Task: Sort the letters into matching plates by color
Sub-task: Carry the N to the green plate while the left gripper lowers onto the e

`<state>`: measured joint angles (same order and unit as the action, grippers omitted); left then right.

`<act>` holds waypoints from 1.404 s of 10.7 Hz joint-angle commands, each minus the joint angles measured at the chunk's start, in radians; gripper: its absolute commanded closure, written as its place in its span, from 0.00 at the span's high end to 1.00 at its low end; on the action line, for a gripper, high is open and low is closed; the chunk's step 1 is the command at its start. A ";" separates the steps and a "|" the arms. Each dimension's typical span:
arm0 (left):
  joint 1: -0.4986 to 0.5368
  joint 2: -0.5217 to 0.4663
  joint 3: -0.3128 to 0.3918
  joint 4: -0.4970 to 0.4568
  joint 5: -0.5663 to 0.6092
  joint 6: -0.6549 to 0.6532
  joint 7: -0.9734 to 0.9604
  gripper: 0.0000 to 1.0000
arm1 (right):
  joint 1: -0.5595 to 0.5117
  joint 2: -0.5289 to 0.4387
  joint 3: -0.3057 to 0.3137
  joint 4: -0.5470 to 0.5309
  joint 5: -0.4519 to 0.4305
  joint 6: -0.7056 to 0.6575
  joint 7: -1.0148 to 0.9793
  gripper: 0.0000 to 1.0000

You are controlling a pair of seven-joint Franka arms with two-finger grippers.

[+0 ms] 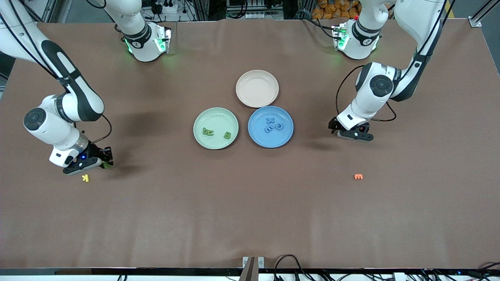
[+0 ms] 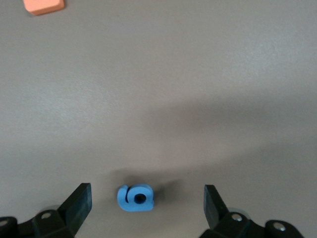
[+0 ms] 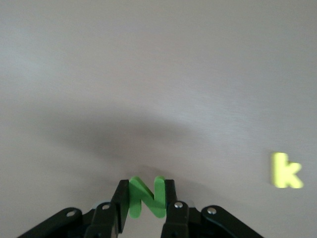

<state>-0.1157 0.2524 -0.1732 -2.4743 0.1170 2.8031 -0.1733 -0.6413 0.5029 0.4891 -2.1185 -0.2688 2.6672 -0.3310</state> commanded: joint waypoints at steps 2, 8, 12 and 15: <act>-0.015 0.021 0.015 -0.012 -0.017 0.019 0.043 1.00 | 0.182 -0.142 -0.059 -0.020 0.261 -0.166 0.133 0.17; -0.012 0.053 0.044 -0.015 -0.017 0.052 0.176 1.00 | 0.495 -0.179 -0.159 -0.026 0.368 -0.250 0.436 0.17; -0.012 0.067 0.044 -0.014 -0.017 0.052 0.176 0.89 | 0.639 -0.170 -0.164 -0.024 0.370 -0.248 0.607 0.17; -0.010 0.065 0.044 -0.021 -0.017 0.052 0.175 0.86 | 0.753 -0.158 -0.164 -0.015 0.370 -0.248 0.696 0.17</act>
<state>-0.1191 0.3187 -0.1359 -2.4837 0.1169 2.8355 -0.0222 0.0319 0.3554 0.3401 -2.1276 0.0782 2.4215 0.3073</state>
